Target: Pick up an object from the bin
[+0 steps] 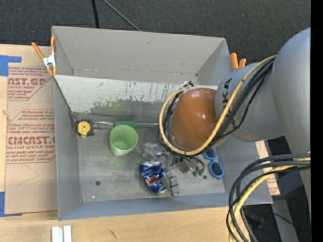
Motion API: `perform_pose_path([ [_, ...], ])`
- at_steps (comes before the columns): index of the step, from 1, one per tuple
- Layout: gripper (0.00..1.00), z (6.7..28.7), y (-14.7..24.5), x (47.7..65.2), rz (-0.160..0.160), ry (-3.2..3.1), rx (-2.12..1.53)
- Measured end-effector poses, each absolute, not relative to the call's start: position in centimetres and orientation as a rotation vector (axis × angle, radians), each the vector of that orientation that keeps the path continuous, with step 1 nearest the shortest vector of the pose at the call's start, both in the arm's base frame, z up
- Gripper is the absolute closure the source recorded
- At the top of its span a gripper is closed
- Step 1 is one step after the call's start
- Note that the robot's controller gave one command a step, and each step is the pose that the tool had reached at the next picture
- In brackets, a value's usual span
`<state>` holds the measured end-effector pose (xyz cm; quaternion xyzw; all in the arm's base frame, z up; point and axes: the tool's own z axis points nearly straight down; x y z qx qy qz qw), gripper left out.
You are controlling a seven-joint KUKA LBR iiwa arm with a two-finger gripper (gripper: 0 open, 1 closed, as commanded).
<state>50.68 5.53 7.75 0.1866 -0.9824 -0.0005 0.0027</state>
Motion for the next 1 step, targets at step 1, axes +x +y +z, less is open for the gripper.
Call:
perform_pose_path([
  [1, 1.00, 7.91, 5.68, 50.86, -0.004, -3.090, 0.587],
])
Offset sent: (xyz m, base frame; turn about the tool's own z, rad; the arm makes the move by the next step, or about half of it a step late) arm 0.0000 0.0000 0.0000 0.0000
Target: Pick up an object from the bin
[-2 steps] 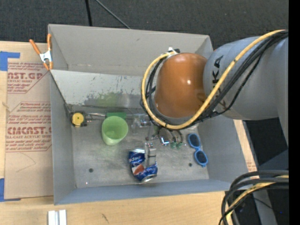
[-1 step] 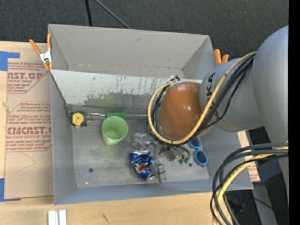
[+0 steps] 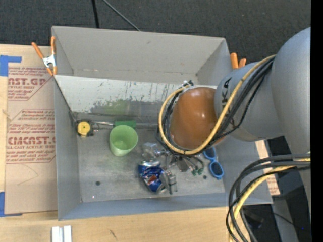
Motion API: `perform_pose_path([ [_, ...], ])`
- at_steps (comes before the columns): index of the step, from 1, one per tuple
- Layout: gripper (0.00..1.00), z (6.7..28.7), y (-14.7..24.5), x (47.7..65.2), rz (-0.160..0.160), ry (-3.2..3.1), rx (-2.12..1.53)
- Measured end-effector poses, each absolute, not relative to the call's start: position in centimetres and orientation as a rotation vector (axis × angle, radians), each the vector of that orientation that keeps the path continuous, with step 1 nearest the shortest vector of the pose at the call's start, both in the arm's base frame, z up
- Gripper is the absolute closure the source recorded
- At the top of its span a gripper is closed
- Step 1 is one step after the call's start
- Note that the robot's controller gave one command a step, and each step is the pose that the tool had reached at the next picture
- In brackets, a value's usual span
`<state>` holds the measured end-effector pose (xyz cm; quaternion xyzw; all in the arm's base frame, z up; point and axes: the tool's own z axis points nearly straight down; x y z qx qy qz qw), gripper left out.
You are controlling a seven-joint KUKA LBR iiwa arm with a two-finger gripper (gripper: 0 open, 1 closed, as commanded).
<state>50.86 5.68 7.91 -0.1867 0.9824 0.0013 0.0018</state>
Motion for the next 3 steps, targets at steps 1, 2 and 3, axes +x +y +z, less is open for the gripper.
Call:
perform_pose_path([
  [1, 1.00, 22.7, 14.0, 50.3, 0.004, 3.052, -0.701],
  [2, 0.00, 22.2, 13.7, 50.2, 0.002, 3.061, -0.696],
  [3, 0.00, 16.0, 4.9, 50.6, -0.002, 3.045, -0.795],
])
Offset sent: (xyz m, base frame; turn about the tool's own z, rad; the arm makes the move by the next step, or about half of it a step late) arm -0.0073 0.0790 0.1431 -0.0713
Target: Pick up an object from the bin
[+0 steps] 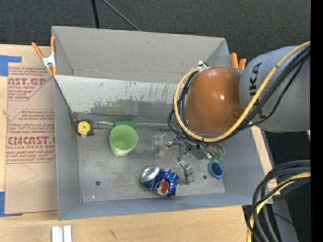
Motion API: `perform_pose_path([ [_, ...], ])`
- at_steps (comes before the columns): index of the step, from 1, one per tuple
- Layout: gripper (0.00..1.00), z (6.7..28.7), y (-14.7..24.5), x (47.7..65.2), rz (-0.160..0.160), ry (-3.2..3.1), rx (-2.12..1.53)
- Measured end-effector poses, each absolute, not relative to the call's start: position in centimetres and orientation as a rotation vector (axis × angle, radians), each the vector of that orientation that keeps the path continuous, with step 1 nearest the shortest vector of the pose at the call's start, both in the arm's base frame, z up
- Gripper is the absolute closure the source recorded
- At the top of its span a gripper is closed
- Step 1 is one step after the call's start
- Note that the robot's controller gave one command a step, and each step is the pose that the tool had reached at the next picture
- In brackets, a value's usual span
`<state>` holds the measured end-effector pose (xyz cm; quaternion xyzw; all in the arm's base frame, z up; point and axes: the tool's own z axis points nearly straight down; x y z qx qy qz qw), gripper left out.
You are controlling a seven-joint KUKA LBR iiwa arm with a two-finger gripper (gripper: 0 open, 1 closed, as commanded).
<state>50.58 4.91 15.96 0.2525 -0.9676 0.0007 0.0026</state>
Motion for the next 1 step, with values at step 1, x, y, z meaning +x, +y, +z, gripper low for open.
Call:
perform_pose_path([
  [1, 0.00, 8.82, 5.90, 47.85, -0.003, -2.953, 1.073],
])
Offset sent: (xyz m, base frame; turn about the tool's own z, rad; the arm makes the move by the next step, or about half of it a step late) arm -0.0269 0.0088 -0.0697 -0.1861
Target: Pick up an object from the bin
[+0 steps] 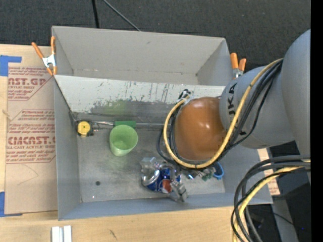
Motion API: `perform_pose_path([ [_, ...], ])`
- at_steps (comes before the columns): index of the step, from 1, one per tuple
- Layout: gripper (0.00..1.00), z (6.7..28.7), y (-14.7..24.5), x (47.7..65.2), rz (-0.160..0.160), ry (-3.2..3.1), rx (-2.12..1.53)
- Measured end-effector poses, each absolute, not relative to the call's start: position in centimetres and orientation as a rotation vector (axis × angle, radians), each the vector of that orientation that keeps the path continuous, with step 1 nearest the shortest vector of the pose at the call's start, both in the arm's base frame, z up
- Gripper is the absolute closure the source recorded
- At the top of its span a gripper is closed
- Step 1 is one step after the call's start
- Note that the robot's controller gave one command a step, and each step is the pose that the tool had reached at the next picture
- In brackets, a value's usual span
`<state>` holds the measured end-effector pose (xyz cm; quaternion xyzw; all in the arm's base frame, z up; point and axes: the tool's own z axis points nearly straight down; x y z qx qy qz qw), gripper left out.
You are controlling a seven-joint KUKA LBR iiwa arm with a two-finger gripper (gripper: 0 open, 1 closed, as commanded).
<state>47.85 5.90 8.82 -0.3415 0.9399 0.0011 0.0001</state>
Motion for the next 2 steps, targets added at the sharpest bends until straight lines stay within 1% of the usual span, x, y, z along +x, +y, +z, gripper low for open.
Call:
perform_pose_path([
  [1, 1.00, 9.0, 5.9, 47.9, 0.004, 2.953, -1.071],
  [2, 1.00, 21.1, 6.8, 50.1, -0.002, 2.934, -1.093],
])
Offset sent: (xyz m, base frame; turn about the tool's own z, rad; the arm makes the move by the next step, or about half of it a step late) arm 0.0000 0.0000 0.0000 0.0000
